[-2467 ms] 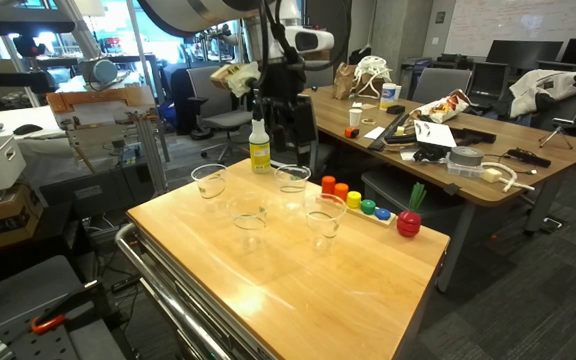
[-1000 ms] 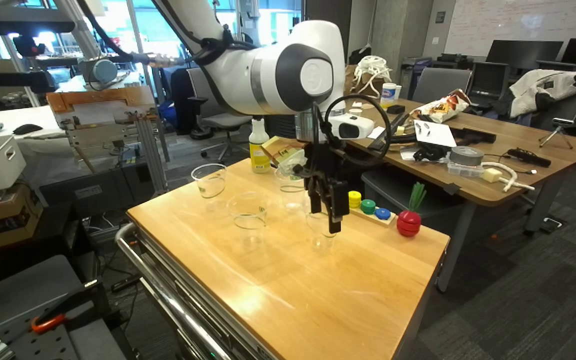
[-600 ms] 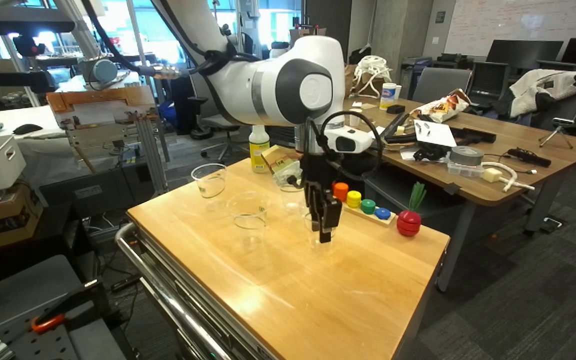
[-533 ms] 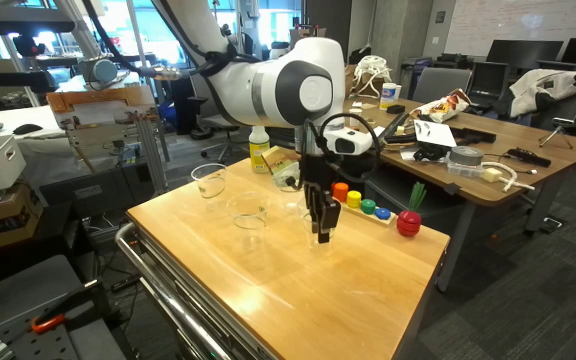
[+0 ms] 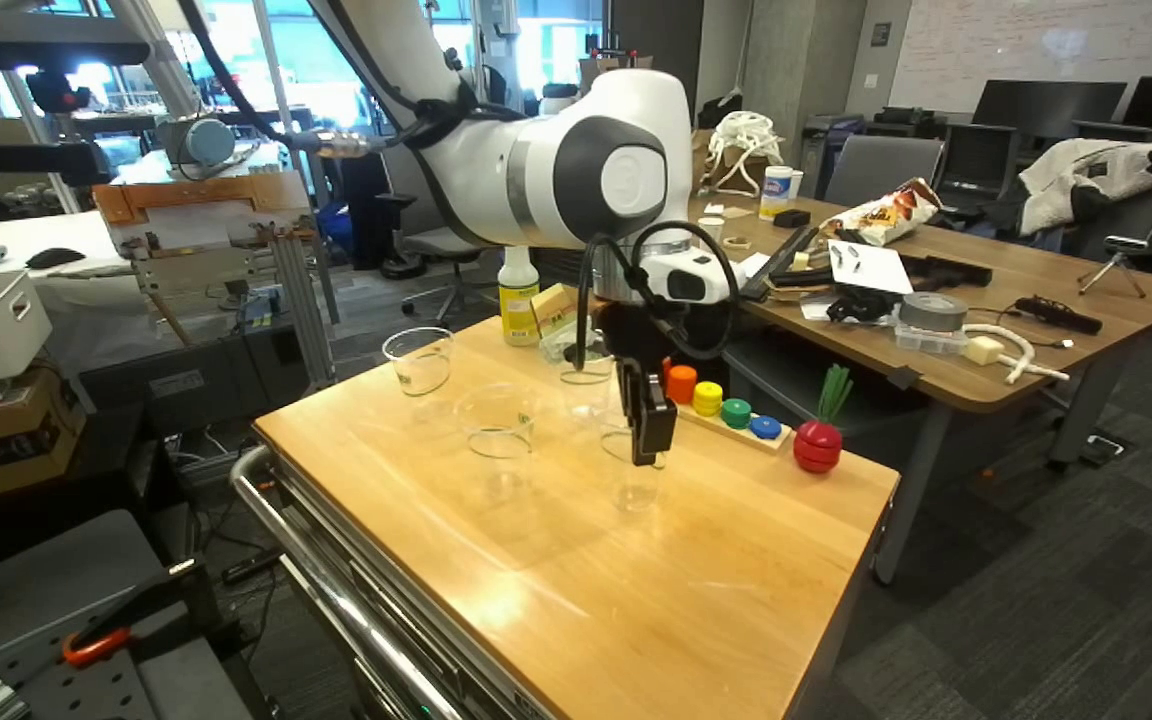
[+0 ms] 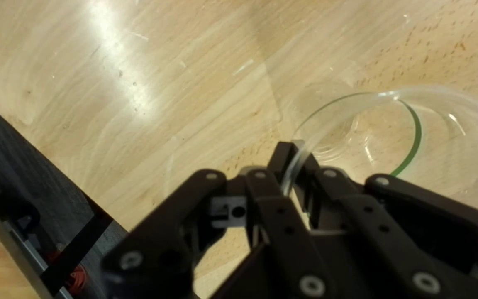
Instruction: Stack the four clear cups together
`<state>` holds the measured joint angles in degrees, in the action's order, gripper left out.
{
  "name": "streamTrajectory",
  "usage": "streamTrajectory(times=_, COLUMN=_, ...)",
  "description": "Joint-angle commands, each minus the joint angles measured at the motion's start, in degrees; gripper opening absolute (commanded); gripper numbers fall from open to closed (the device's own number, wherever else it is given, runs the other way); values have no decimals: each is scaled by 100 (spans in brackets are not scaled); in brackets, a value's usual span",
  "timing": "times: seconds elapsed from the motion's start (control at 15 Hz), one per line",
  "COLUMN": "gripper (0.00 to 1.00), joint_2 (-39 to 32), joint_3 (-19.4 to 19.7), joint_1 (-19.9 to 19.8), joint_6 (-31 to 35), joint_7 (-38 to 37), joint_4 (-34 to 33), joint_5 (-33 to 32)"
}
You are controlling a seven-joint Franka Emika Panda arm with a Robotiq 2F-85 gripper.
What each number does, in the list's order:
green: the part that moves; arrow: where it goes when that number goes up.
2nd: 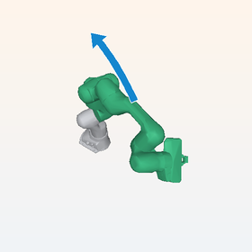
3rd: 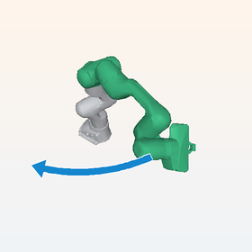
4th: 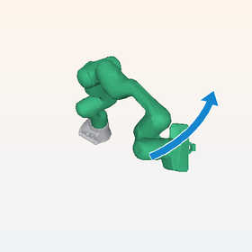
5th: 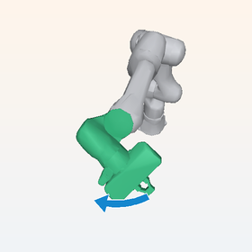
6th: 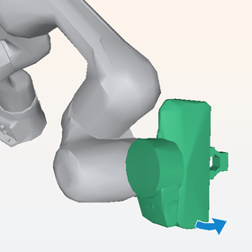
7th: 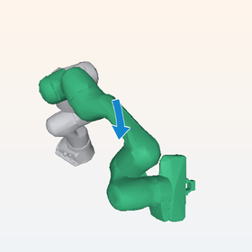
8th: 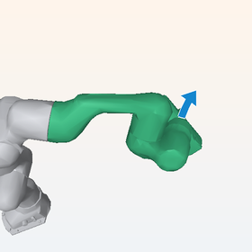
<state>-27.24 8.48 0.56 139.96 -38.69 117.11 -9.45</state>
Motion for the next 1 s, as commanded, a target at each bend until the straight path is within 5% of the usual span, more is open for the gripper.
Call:
streamTrajectory(times=0.0, gripper=10, joint_2=115, joint_3=125, joint_1=139, joint_6=-85, joint_7=-133, joint_4=-44, joint_5=145)
streamTrajectory(times=0.53, gripper=6, joint_2=1132, joint_3=58, joint_1=166, joint_6=-721, joint_7=-535, joint_4=-123, joint_5=249)
streamTrajectory(times=0.93, gripper=4, joint_2=1732, joint_3=-402, joint_1=161, joint_6=-1280, joint_7=-485, joint_4=-541, joint_5=790)
